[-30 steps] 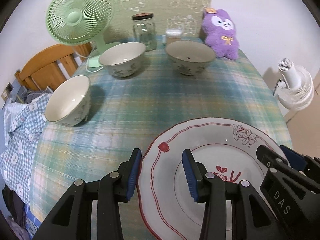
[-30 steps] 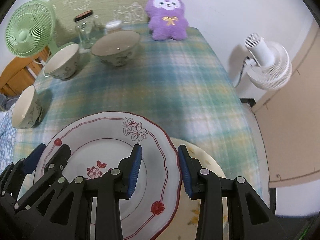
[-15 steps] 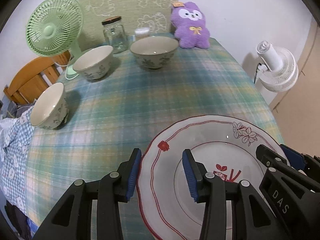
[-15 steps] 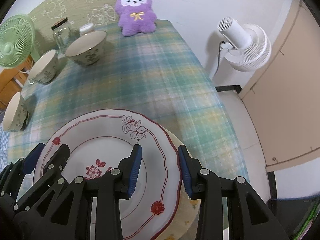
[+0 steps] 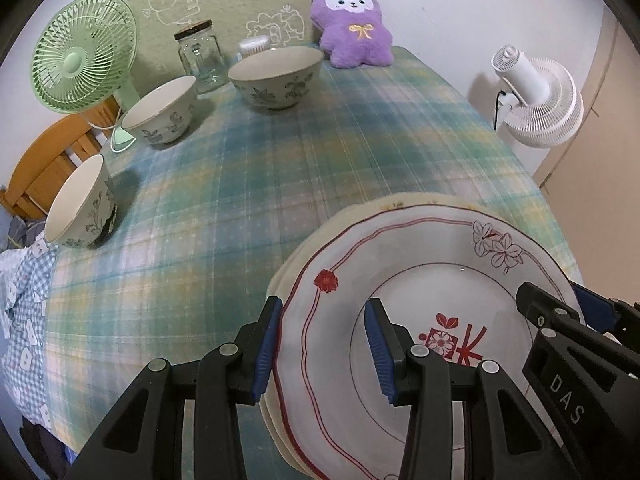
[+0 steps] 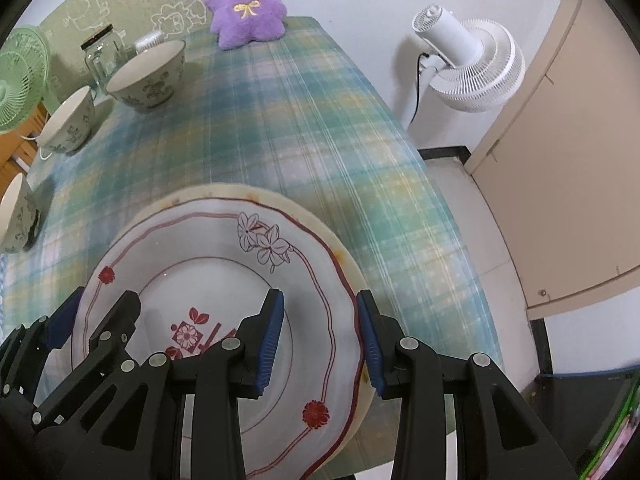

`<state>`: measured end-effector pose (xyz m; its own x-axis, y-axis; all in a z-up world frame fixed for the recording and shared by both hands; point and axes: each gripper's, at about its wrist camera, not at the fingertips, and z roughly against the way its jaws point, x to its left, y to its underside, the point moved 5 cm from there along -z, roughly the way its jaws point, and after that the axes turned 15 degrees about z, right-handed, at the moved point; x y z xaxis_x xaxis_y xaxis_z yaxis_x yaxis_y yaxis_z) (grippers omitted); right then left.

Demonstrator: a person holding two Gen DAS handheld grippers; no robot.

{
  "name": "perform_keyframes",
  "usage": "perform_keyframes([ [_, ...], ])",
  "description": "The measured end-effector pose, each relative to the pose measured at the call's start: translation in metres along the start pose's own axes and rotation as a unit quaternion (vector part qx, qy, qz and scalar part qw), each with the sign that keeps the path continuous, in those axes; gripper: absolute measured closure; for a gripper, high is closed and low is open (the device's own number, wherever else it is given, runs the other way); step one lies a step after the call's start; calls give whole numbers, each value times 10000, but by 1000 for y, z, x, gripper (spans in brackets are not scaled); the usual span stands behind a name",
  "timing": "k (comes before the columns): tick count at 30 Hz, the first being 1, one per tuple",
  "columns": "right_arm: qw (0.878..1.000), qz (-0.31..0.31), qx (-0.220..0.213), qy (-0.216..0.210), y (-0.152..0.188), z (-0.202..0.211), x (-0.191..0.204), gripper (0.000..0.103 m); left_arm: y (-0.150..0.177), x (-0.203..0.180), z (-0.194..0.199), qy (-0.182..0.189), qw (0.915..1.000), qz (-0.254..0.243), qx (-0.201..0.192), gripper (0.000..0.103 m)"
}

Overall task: Organize plates and bowls
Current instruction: 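Lower the red-rimmed plate onto the yellow-flower plate stack with both grippers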

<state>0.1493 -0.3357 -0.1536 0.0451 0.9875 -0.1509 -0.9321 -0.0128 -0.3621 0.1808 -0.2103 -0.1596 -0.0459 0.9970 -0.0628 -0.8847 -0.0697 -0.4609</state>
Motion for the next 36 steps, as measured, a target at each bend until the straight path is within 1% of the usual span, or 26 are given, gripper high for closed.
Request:
perform_keyframes([
  [2,10000,-18,-11,-5,4,0,-1,62,2,-1,1,-9,10000,-42,-47,60],
  [10,10000,61,-12,4,5,0,0,62,5,-1,0,26,10000,-83,-32,59],
  [19,9997,162,89,-130,3,0,1,61,4,-3,-1,58,9999,-103,89,51],
  [21,9996,190,114,-162,3,-1,1,61,4,-4,-2,58,9998,-108,143,46],
  [23,9995,227,141,-196,2,-1,1,61,5,-5,-2,64,9997,-117,188,43],
  [26,9989,372,178,-206,-1,-3,2,61,4,-6,-3,10,9996,-145,229,42],
  [30,9980,403,218,-429,-6,-5,0,58,0,-5,-4,39,9993,-81,365,41],
  [33,9968,462,216,-618,-12,-6,-2,56,-6,-4,-2,14,9993,-97,361,37],
  [36,9954,580,150,-753,-19,-3,-1,50,-11,-2,2,-59,9994,-50,338,36],
])
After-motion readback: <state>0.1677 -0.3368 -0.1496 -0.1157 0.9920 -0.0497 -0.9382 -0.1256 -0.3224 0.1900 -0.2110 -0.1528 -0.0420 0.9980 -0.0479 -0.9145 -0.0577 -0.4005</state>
